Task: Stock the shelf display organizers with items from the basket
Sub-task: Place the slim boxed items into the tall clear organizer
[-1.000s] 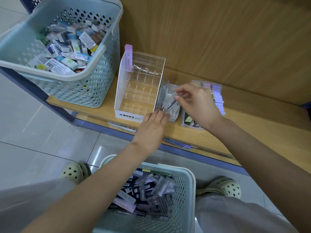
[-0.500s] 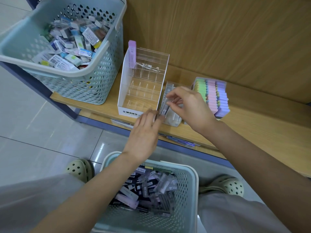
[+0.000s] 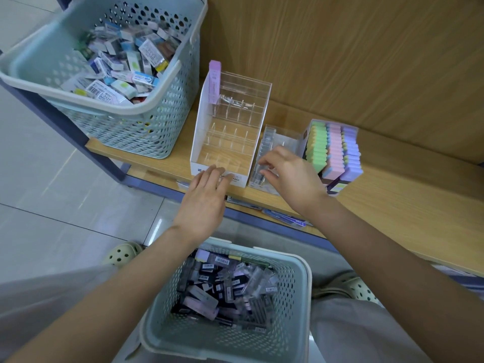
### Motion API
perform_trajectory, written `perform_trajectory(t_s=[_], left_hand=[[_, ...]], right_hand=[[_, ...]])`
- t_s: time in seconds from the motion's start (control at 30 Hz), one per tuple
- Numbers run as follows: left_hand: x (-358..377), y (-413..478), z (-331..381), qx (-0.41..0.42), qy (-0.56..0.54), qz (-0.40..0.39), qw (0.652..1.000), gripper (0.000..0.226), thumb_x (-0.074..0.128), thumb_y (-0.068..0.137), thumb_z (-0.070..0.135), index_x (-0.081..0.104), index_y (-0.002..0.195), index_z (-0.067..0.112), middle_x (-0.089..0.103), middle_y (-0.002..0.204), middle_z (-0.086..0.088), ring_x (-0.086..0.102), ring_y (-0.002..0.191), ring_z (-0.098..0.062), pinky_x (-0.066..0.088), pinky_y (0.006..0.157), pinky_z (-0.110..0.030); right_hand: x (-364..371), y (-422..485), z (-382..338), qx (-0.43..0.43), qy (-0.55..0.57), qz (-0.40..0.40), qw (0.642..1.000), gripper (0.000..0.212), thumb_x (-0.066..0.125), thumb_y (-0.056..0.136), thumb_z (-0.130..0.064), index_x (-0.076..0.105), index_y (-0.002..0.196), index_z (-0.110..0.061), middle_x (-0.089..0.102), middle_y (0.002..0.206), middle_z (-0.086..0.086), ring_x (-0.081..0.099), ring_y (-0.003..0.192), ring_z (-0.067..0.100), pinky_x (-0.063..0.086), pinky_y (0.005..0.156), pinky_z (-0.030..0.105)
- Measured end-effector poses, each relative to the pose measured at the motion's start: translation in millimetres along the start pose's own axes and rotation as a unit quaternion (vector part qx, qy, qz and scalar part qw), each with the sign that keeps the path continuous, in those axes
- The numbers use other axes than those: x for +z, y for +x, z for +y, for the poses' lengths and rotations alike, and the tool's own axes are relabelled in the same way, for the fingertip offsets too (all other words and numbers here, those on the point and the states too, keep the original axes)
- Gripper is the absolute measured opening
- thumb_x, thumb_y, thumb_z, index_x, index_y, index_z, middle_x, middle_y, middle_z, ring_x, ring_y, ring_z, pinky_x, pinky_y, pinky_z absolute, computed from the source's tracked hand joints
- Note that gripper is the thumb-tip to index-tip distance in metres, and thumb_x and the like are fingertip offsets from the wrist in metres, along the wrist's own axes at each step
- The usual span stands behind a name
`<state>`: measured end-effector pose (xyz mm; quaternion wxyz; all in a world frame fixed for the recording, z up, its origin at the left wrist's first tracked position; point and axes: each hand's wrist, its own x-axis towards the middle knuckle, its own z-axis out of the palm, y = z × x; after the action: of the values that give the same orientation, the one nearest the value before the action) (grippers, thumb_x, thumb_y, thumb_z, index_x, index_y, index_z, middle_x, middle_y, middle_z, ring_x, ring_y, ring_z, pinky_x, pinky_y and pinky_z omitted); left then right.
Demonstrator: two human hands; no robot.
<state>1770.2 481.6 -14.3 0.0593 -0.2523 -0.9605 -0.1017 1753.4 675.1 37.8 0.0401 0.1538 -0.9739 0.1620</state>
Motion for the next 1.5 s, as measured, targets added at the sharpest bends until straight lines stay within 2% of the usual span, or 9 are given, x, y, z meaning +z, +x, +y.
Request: perform_trajectory(t_s=[0.2, 0.27, 0.37, 0.6, 0.73, 0.93, 1.03, 1.23, 1.5], left_hand=[[-8.6, 0.7, -0.3, 0.001, -0.005, -0.041, 0.999, 0.059, 0.061, 0.074, -0.005, 0.047, 0.131, 0.002, 0.052, 0.128, -0.017, 0.044, 0.128, -0.034, 0.037, 0.104, -0.042], [-10.4, -2.0, -1.6, -0.001, -0.002, -0.053, 0.999, 0.059, 0.054, 0.082, -0.004, 0.039, 0.138, 0.003, 0.044, 0.138, -0.017, 0.033, 0.136, -0.033, 0.024, 0.113, -0.042], [-14.3, -15.1, 0.1, 0.010, 0.008, -0.012, 1.000, 0.057, 0.061, 0.070, -0.009, 0.053, 0.126, 0.001, 0.055, 0.125, -0.020, 0.046, 0.126, -0.038, 0.032, 0.107, -0.049], [2.6, -90.8, 11.7, 0.070, -0.034, 0.007, 0.997, 0.046, 0.067, 0.058, -0.003, 0.059, 0.101, 0.009, 0.061, 0.099, -0.009, 0.047, 0.099, -0.024, 0.031, 0.097, -0.041], [29.2, -125.3, 15.9, 0.020, -0.065, -0.129, 0.989, 0.045, 0.078, 0.054, 0.005, 0.065, 0.096, 0.015, 0.062, 0.093, -0.002, 0.060, 0.087, -0.022, 0.044, 0.086, -0.034], [59.9, -149.0, 10.6, -0.081, -0.120, -0.359, 0.922, 0.054, 0.045, 0.093, 0.011, 0.027, 0.143, 0.019, 0.032, 0.145, -0.002, 0.029, 0.134, -0.020, 0.020, 0.112, -0.032], [75.1, -144.5, 9.9, -0.088, -0.144, -0.376, 0.911, 0.057, 0.048, 0.093, 0.011, 0.026, 0.145, 0.020, 0.031, 0.148, -0.002, 0.026, 0.137, -0.020, 0.020, 0.113, -0.034], [112.3, -128.2, 24.0, -0.125, -0.217, -0.371, 0.894, 0.042, 0.047, 0.096, 0.018, 0.040, 0.137, 0.013, 0.042, 0.138, -0.008, 0.037, 0.128, -0.026, 0.032, 0.104, -0.034], [136.4, -129.5, 40.3, -0.175, -0.128, -0.298, 0.930, 0.024, 0.051, 0.092, 0.038, 0.058, 0.107, 0.021, 0.058, 0.116, 0.002, 0.041, 0.115, -0.022, 0.030, 0.089, -0.032]], right_hand=[[9.4, -10.8, -0.7, -0.052, -0.127, 0.025, 0.990, 0.056, 0.081, 0.045, 0.014, 0.070, 0.097, -0.004, 0.061, 0.078, 0.009, 0.060, 0.066, 0.026, 0.053, 0.047, 0.030], [9.9, -20.3, -6.5, -0.058, -0.153, 0.044, 0.986, 0.063, 0.081, 0.048, 0.010, 0.067, 0.108, -0.003, 0.066, 0.087, 0.009, 0.064, 0.081, 0.027, 0.054, 0.065, 0.032], [10.7, -44.4, -19.2, -0.061, -0.144, 0.083, 0.984, 0.053, 0.076, 0.066, 0.003, 0.060, 0.116, -0.005, 0.066, 0.105, 0.007, 0.059, 0.102, 0.027, 0.042, 0.091, 0.033], [54.0, -122.7, -46.5, -0.069, -0.054, 0.011, 0.996, 0.041, 0.079, 0.065, -0.007, 0.060, 0.102, -0.013, 0.064, 0.088, 0.002, 0.063, 0.080, 0.021, 0.054, 0.069, 0.029], [94.8, -157.3, -53.4, 0.078, 0.017, -0.135, 0.988, 0.027, 0.067, 0.082, -0.013, 0.062, 0.108, -0.015, 0.060, 0.101, 0.000, 0.062, 0.092, 0.018, 0.049, 0.075, 0.026], [145.7, -187.9, -41.5, 0.317, 0.101, -0.270, 0.903, 0.055, 0.043, 0.098, -0.018, 0.019, 0.147, -0.006, 0.028, 0.147, 0.011, 0.032, 0.134, 0.025, 0.027, 0.111, 0.030], [160.9, -190.7, -38.7, 0.361, 0.119, -0.284, 0.880, 0.065, 0.046, 0.098, -0.024, 0.011, 0.148, -0.004, 0.022, 0.151, 0.011, 0.025, 0.139, 0.025, 0.020, 0.115, 0.029], [183.9, -176.1, -46.3, 0.474, 0.200, -0.208, 0.832, 0.055, 0.061, 0.090, -0.026, 0.037, 0.136, -0.007, 0.037, 0.136, 0.016, 0.048, 0.117, 0.032, 0.038, 0.095, 0.032], [198.1, -175.3, -47.8, 0.498, 0.244, -0.190, 0.810, 0.041, 0.067, 0.084, -0.012, 0.044, 0.118, -0.007, 0.057, 0.117, 0.015, 0.059, 0.102, 0.031, 0.049, 0.082, 0.036]])
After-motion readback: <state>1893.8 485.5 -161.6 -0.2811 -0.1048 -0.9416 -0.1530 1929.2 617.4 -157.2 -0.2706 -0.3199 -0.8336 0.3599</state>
